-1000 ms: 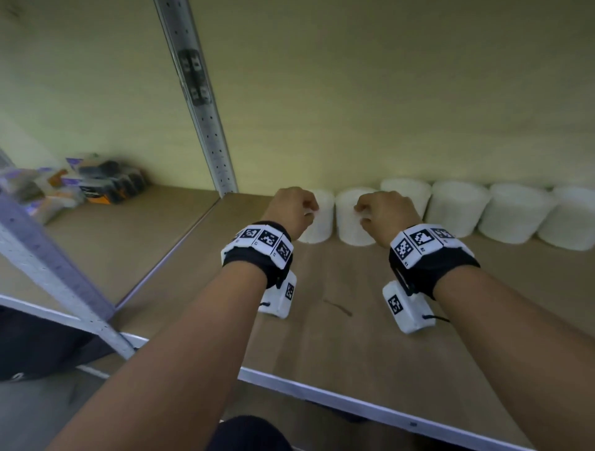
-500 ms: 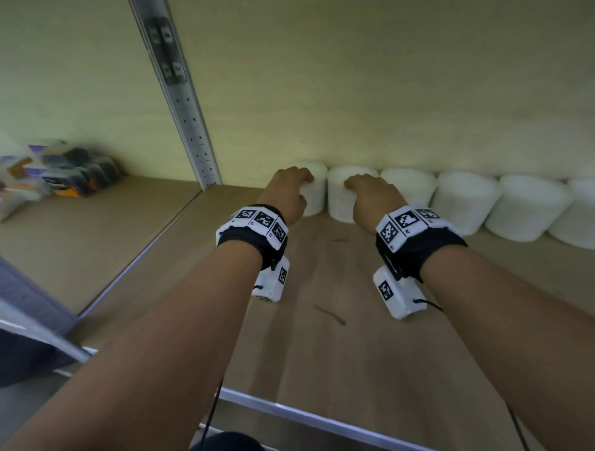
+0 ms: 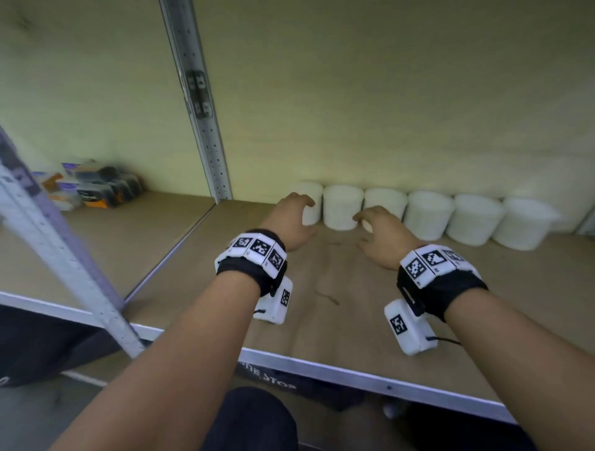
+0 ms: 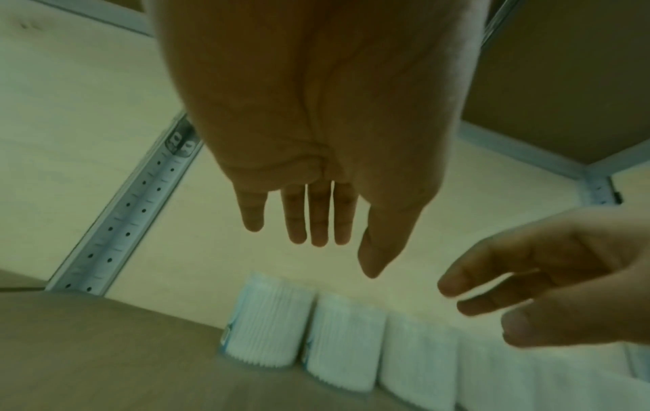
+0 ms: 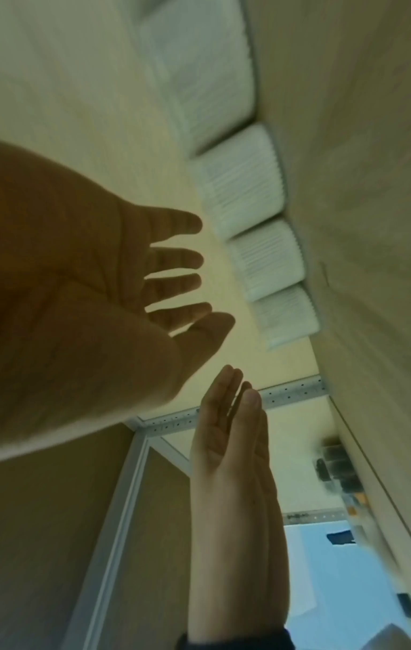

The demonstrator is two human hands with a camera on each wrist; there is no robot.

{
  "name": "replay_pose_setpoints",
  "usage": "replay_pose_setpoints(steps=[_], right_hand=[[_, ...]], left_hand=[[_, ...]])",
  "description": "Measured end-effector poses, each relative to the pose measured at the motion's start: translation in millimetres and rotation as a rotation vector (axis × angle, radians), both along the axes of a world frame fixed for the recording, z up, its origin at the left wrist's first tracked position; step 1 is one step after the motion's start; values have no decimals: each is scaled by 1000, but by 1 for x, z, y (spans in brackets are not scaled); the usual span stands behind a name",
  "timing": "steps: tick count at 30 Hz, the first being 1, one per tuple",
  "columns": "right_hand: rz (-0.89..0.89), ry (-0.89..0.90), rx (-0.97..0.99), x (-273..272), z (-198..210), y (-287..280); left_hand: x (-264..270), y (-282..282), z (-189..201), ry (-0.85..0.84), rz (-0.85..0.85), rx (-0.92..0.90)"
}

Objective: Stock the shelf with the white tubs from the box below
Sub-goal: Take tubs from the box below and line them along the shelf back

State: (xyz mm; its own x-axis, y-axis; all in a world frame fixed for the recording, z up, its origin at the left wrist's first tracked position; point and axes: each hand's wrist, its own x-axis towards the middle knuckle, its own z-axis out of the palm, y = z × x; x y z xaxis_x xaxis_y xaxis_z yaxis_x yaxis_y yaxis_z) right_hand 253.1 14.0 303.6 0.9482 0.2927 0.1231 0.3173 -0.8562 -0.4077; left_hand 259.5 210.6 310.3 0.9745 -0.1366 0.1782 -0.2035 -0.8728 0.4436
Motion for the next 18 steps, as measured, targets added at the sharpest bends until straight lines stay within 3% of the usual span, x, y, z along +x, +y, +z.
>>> replay_pose_setpoints(steps=[7, 18], right_hand=[[-55, 22, -33, -102, 9, -11], [-103, 58, -23, -215, -20, -23]], left_hand=[[-101, -22, 7, 27, -67, -15], [-201, -44, -33, 110, -144, -57]])
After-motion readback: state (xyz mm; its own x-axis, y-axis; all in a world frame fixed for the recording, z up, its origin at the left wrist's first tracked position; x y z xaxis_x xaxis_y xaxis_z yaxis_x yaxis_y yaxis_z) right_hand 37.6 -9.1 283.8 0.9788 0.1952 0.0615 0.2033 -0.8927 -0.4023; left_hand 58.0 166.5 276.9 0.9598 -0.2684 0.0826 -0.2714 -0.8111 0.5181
